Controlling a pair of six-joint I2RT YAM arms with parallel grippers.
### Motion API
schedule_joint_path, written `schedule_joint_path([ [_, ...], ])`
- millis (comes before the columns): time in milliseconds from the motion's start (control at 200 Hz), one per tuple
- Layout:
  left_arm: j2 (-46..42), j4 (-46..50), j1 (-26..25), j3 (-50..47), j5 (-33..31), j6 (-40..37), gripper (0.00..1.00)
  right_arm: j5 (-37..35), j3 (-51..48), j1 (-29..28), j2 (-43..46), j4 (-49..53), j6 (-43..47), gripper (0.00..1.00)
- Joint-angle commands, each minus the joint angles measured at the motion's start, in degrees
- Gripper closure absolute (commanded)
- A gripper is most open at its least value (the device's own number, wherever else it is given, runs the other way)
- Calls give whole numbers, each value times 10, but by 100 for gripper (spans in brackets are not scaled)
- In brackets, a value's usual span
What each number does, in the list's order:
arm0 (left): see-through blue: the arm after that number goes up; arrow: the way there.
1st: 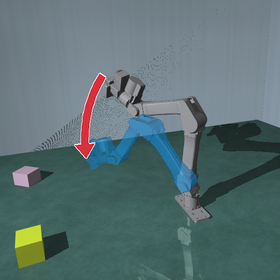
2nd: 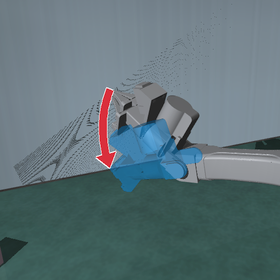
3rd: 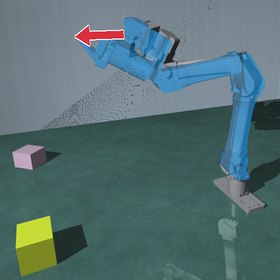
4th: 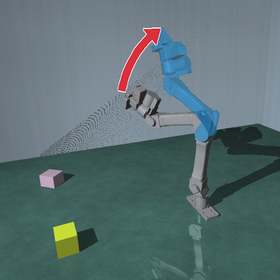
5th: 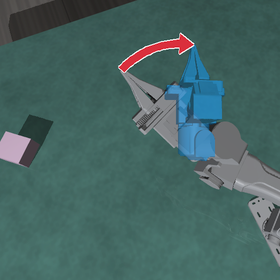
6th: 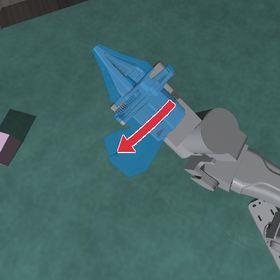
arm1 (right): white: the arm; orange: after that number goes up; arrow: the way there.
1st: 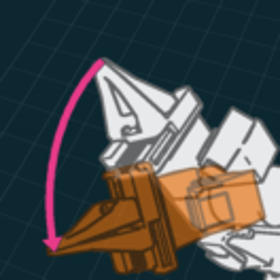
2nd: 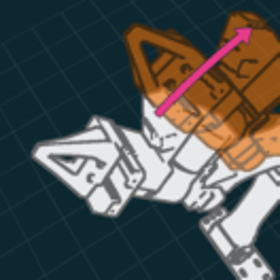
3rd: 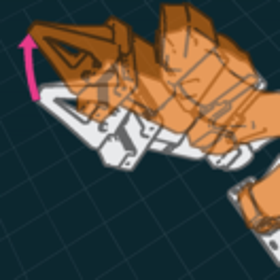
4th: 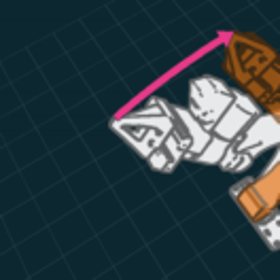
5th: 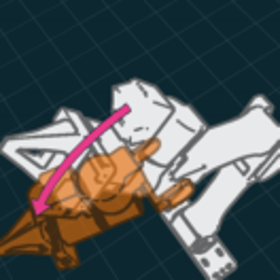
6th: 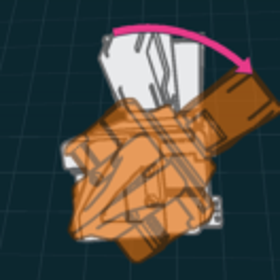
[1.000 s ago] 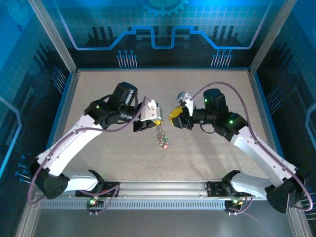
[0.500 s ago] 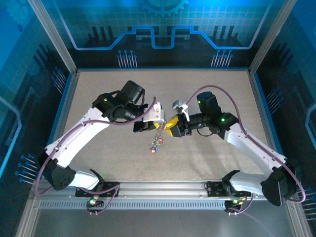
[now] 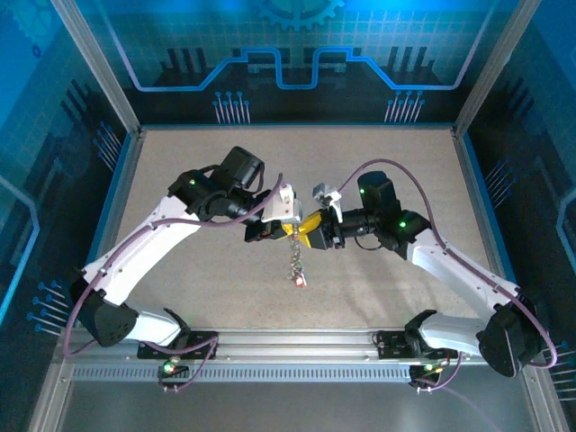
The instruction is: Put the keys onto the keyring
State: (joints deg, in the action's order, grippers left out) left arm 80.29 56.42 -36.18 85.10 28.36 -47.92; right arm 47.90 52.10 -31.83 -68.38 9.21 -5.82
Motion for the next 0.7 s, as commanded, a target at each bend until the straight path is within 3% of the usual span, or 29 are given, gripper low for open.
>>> schedule_joint_path([
  [0,-2,-23,-3,11,35,12,100,6,16,-10,-9,-12,-6,71],
  [375,1,-26,-3,8,42,15,100,11,30,-16,-18,-9,-2,80],
  [505,2,-20,-3,7,42,5,100,10,32,-16,-16,-4,2,74],
  [695,4,-12,-3,7,40,-4,100,8,32,-16,-14,3,8,74],
])
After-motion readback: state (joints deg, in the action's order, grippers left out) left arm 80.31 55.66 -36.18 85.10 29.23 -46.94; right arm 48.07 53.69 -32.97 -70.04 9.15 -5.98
